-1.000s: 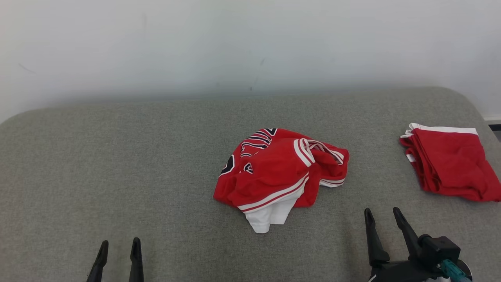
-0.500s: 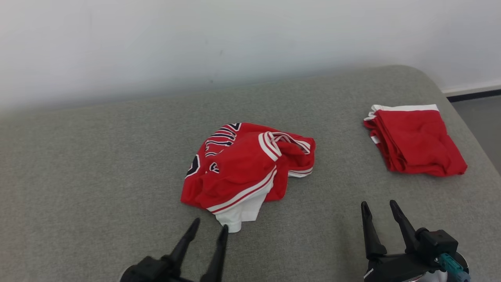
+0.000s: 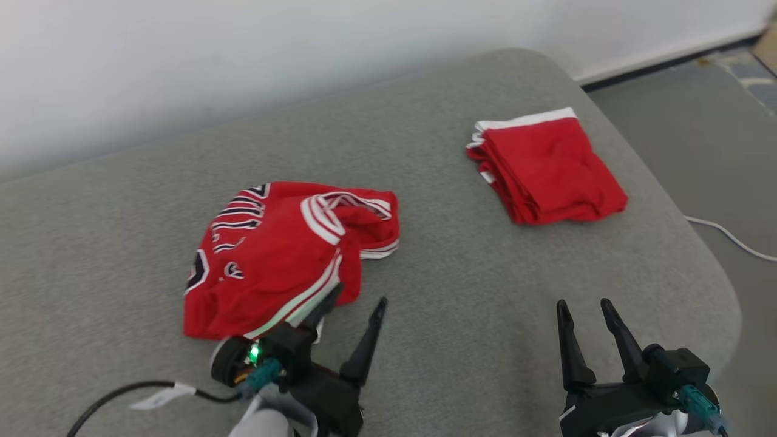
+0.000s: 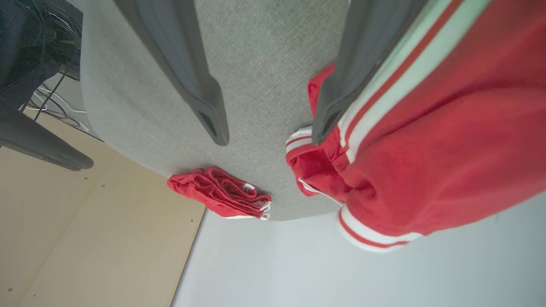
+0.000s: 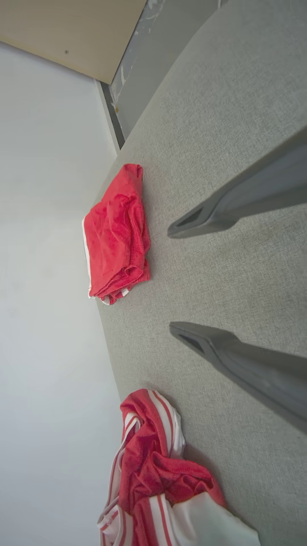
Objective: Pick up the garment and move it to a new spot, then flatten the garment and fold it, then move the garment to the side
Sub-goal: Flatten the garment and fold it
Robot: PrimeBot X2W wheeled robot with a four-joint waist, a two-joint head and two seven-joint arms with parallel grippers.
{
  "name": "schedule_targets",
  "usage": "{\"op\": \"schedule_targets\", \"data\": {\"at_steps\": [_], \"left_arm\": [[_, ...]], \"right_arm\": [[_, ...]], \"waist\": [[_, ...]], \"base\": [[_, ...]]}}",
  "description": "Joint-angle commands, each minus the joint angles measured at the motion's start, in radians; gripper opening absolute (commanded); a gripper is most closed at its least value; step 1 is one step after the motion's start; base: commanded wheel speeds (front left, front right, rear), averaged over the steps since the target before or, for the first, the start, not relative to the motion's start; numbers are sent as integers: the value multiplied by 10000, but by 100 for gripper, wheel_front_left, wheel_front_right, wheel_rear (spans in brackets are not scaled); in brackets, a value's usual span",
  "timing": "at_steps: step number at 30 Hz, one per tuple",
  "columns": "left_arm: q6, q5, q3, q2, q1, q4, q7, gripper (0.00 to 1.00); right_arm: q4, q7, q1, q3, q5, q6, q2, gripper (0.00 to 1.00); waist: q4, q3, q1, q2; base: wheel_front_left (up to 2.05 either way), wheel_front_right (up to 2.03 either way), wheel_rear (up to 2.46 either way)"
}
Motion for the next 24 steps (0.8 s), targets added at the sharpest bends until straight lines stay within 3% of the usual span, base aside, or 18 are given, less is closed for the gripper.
{"op": "schedule_targets", "data": {"at_steps": [1,8,10,11,14,17,21,22,23,24], "left_arm": [[170,167,89,11,-336,244,-47,100],[1178,344,644,38,-1186,1432,-66,100],[1626,399,800,103,-1371,1778,-46,100],[2090,575,935,198,-1558,2116,-50,100],[2668,745,1154,342,-1818,2395,-95,100],[2968,810,1357,438,-1916,2441,-119,100],[2937,728,1459,471,-1876,2470,-139,100],[2892,674,1504,440,-1843,2433,-147,31],[2853,612,1549,414,-1810,2376,-152,0],[2796,565,1586,385,-1773,2299,-157,0]], "right_arm": [[37,-89,-133,49,122,-25,13,100],[245,-233,-178,178,248,-25,10,100],[297,-280,-222,162,252,-25,9,100],[333,-308,-289,228,262,-25,10,100],[357,-317,-357,320,282,-25,7,100],[396,-325,-362,375,303,-25,9,100],[450,-349,-345,383,335,-25,7,100],[463,-357,-345,368,345,-25,7,100],[473,-362,-351,347,346,-25,7,100],[484,-364,-371,325,348,-25,7,100]], "waist": [[-771,512,-1,-1],[-979,658,-1,-1],[-939,680,-1,-1],[-888,698,-1,-1],[-816,718,-1,-1],[-736,749,-1,-1],[-660,765,-1,-1],[-627,770,-1,-1],[-585,774,-1,-1],[-535,775,-1,-1]], "base": [[0,0,0],[0,0,0],[0,0,0],[0,0,0],[0,0,0],[0,0,0],[0,0,0],[0,0,0],[0,0,0],[0,0,0]]}}
